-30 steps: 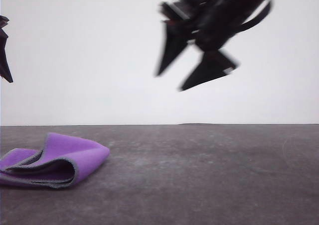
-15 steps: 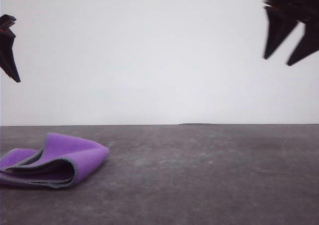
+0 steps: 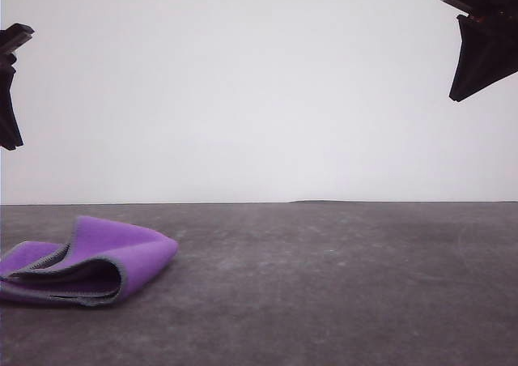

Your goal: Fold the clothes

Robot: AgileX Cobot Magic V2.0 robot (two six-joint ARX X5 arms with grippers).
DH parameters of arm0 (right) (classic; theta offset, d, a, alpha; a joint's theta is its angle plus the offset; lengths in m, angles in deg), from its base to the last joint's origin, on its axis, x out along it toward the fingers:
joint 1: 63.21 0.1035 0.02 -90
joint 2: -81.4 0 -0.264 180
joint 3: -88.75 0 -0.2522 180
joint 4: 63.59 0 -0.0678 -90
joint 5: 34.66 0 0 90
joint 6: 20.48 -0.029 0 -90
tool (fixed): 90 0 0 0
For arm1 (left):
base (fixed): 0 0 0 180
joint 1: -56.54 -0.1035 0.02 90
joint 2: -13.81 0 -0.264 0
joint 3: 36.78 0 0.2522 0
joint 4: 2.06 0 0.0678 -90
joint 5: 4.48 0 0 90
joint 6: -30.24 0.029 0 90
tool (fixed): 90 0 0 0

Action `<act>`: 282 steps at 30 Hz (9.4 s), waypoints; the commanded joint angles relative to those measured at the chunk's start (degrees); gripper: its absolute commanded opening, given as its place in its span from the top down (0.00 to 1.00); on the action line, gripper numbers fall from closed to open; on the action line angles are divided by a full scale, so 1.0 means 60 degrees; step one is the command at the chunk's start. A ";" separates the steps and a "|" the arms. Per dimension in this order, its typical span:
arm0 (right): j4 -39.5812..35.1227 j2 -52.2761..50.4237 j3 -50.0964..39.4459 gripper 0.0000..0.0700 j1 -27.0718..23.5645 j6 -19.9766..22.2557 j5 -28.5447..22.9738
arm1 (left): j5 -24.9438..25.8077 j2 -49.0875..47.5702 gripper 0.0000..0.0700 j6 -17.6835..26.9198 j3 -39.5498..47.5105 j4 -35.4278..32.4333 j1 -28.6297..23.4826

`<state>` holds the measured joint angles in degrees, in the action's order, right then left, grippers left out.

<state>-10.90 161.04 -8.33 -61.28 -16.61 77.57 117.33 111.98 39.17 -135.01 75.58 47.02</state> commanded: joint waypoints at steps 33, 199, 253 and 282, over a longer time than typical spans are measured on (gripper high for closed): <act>-0.0064 0.0131 0.0153 0.99 0.0029 0.0111 0.0038 | -0.4366 -0.6048 0.98 -0.1837 0.5792 -0.5751 0.0719; -0.4989 -1.3238 -1.1417 0.99 -0.0714 -0.1073 -0.4395 | -0.5355 -1.6298 0.98 -0.2361 1.3409 -0.7144 0.1090; -0.4989 -1.3238 -1.1413 0.99 -0.0783 -0.1073 -0.4399 | -0.5355 -1.6298 0.98 -0.2361 1.3409 -0.7144 0.1090; -0.4989 -1.3238 -1.1413 0.99 -0.0783 -0.1073 -0.4399 | -0.5351 -1.6298 0.98 -0.2361 1.3409 -0.7144 0.1090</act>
<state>-40.27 81.76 -76.48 -65.91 -22.41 51.22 85.40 14.17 24.83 -55.62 32.06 53.66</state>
